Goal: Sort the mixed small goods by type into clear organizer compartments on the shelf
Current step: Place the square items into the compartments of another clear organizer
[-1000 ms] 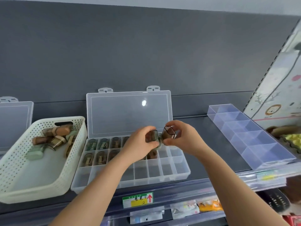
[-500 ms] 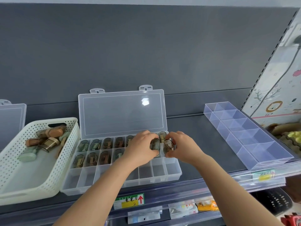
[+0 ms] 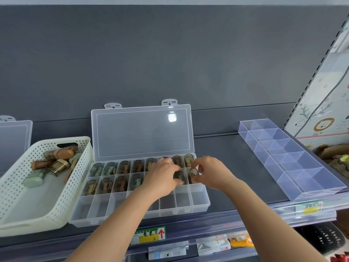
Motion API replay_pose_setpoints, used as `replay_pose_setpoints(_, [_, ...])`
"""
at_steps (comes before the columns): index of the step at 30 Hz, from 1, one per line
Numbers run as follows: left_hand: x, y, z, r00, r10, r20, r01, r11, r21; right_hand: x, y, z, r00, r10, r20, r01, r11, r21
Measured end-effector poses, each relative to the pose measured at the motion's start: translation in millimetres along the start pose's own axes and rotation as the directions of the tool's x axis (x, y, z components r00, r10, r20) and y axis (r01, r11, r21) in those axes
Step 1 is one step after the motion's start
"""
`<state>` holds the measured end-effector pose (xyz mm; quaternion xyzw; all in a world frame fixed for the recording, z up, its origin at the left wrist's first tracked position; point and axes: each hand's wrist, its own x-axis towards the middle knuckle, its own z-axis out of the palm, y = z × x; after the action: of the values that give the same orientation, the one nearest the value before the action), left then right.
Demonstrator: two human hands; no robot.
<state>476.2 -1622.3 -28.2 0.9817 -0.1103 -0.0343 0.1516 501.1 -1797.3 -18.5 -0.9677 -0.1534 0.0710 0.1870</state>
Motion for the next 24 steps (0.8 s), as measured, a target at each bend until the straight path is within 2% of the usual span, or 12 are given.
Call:
replay_pose_setpoints(6, [-3.1, 0.1, 0.3, 0.999, 0.016, -0.042, -0.015, 1.000, 0.019, 1.2, -1.3, 0.1, 1.000, -0.001, -0.013, 0.002, 1.000, 0.009])
replay_pose_setpoints(12, [-18.5, -23.0, -28.7, 0.979, 0.006, -0.204, 0.005, 0.998, 0.055, 12.5, -31.9, 2.5, 0.979, -0.082, -0.184, 0.087, 0.996, 0.019])
replay_pose_setpoints(17, [-48.0, -77.9, -66.8, 0.935, -0.062, -0.349, 0.132, 0.975, 0.181, 29.1, -85.8, 12.5, 0.955, -0.215, -0.206, 0.219, 0.976, -0.004])
replay_pose_setpoints(20, [-68.7, -119.7, -87.2, 0.924, -0.147, -0.353, 0.259, 0.920, 0.294, 40.8, -124.1, 21.1, 0.937, -0.305, -0.171, 0.306, 0.952, -0.019])
replay_pose_setpoints(24, [-94.9, -173.6, -104.9, 0.906, -0.269, -0.328, 0.384, 0.848, 0.365, 56.8, -181.2, 37.0, 0.903, -0.411, -0.127, 0.407, 0.912, -0.051])
